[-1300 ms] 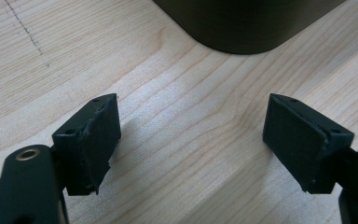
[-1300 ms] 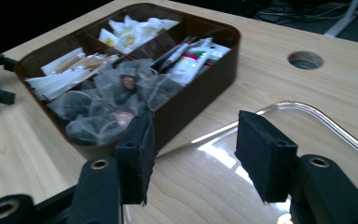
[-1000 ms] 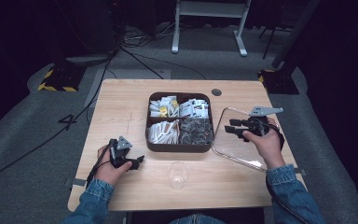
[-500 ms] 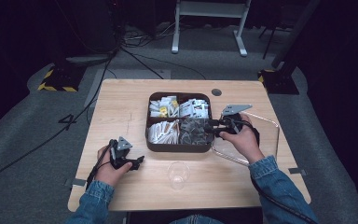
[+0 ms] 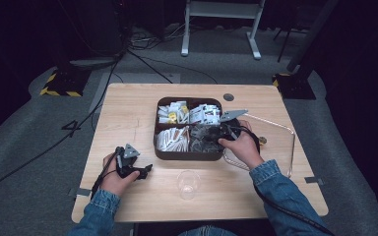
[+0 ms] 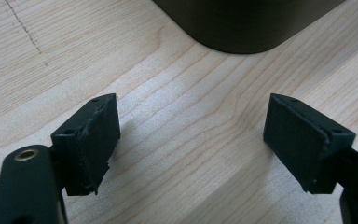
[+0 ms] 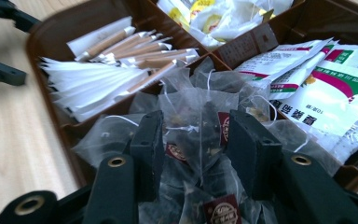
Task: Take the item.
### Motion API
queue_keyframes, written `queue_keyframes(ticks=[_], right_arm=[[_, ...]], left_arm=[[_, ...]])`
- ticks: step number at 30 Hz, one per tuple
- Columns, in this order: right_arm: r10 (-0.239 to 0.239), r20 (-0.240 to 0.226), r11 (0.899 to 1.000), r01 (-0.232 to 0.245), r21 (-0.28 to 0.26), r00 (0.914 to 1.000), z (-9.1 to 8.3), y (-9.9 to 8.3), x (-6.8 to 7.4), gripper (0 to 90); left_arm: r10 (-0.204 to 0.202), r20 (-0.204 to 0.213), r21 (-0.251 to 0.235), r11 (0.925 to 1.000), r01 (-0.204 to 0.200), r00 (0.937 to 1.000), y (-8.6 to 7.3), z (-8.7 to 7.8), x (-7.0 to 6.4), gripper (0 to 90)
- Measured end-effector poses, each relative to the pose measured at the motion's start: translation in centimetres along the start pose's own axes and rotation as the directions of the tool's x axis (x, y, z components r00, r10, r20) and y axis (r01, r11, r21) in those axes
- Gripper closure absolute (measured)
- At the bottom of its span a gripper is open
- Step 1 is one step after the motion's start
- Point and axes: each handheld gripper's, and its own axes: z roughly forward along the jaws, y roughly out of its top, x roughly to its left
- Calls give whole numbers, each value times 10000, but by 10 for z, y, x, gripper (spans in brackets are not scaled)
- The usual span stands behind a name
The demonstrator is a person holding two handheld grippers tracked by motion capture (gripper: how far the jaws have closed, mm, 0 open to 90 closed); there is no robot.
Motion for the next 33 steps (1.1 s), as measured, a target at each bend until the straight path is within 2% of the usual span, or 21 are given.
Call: queue_keyframes(ticks=[1,7,12,20,28,33], right_arm=[[-34,70,9998,32,217,10000,6,1,0,576],[26,355,9969,-54,786,9994,19,0,-2,596],[-8,244,9952,-16,976,9997,22,0,-3,713],[89,246,9982,-103,585,9997,18,-3,-3,753],[417,-167,9991,-418,-34,9990,8,-1,-5,758],[681,-474,9958,-708,-578,9966,-1,-1,-6,758]], left_arm=[[10,19,7,10000,-10,10000,0,0,0,189],[22,27,25,10000,-23,10000,0,0,0,186],[69,21,33,10000,-69,10000,0,0,0,187],[95,21,44,9999,-95,10000,1,0,1,182],[98,23,43,9999,-98,9999,1,0,1,182],[73,43,40,10000,-73,10000,0,0,0,182]])
